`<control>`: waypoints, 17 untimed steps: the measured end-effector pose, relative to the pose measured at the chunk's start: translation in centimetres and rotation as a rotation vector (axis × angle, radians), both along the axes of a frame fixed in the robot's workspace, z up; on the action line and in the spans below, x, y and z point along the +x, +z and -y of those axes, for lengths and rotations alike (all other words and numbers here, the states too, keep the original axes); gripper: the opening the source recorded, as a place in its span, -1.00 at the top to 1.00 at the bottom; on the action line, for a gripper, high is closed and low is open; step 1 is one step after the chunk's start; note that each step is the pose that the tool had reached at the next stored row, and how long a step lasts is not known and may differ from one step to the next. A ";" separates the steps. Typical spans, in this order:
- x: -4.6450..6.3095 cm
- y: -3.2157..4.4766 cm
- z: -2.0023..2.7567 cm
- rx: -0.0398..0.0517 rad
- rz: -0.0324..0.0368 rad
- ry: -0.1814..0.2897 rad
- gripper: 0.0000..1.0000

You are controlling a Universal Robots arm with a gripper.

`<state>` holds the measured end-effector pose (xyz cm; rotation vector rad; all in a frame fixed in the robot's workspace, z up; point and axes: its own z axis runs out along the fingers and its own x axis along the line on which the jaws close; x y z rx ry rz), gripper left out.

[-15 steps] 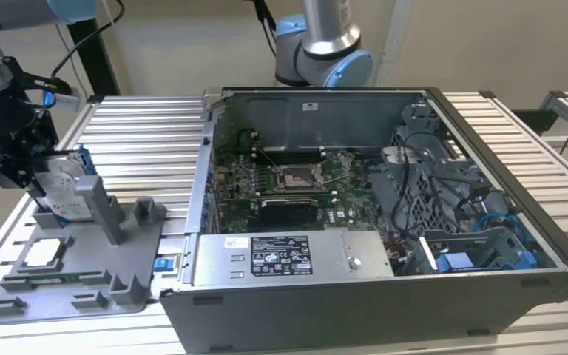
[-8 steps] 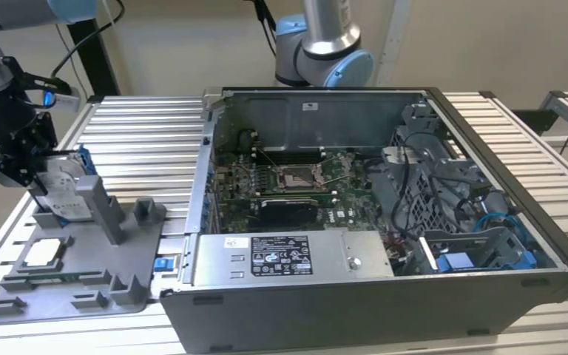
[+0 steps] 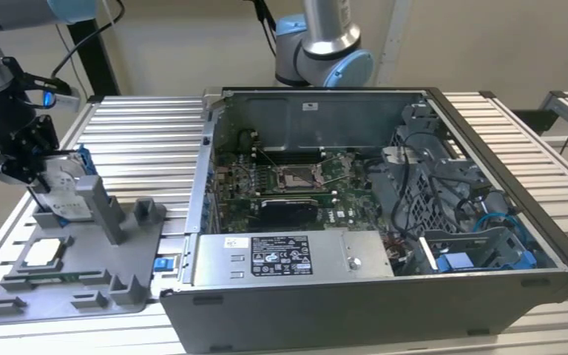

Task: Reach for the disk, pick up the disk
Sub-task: 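Pick up the disk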

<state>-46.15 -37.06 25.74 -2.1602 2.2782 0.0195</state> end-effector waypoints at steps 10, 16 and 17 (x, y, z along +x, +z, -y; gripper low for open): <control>0.0 0.00 0.00 -0.0001 -0.0003 0.000 1.00; 0.0 -0.01 0.00 -0.0002 -0.0004 0.000 1.00; 0.0 0.00 0.00 -0.0002 -0.0004 0.000 1.00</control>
